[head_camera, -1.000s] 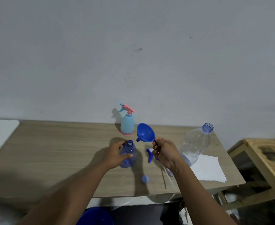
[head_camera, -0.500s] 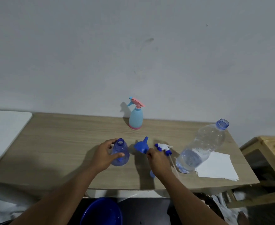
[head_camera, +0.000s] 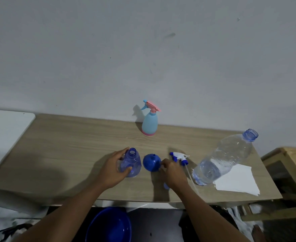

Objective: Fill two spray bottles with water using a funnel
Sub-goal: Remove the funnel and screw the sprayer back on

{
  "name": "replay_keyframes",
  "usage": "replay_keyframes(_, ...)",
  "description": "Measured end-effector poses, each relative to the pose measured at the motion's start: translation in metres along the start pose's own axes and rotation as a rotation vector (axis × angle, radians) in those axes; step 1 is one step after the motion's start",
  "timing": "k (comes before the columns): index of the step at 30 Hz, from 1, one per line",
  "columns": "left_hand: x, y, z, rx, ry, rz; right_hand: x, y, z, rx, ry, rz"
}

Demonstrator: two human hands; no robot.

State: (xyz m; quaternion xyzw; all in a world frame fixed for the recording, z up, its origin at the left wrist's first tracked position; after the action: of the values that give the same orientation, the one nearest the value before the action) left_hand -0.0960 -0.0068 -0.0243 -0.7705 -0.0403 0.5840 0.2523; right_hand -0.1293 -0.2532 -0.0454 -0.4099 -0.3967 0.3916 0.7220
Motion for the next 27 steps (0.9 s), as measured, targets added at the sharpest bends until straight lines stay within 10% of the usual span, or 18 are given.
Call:
replay_keyframes(5, -0.013, 0.001, 0.003, 0.023, 0.091, -0.033, -0.041, -0.035, -0.023, -0.275, 0.230, -0.357)
replay_keyframes(14, 0.000, 0.012, 0.008, 0.043, 0.107, 0.012, -0.069, -0.010, -0.058, 0.074, 0.499, -0.541)
replay_keyframes(27, 0.004, 0.018, 0.011, 0.022, 0.291, -0.207, -0.075, -0.011, -0.061, 0.028, 0.499, -0.554)
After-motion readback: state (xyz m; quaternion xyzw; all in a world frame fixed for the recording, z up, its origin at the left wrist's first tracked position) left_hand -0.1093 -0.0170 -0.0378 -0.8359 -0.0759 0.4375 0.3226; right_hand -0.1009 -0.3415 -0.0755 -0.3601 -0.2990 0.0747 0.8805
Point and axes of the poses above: each hand's wrist, its own z-axis away from the middle knuckle, its own y-axis out of the palm, x = y × z, the point moved 8 cm from there along -z, towards the middle knuckle, and after that the axes turned 10 degrees about y, right-handed, at the moved point
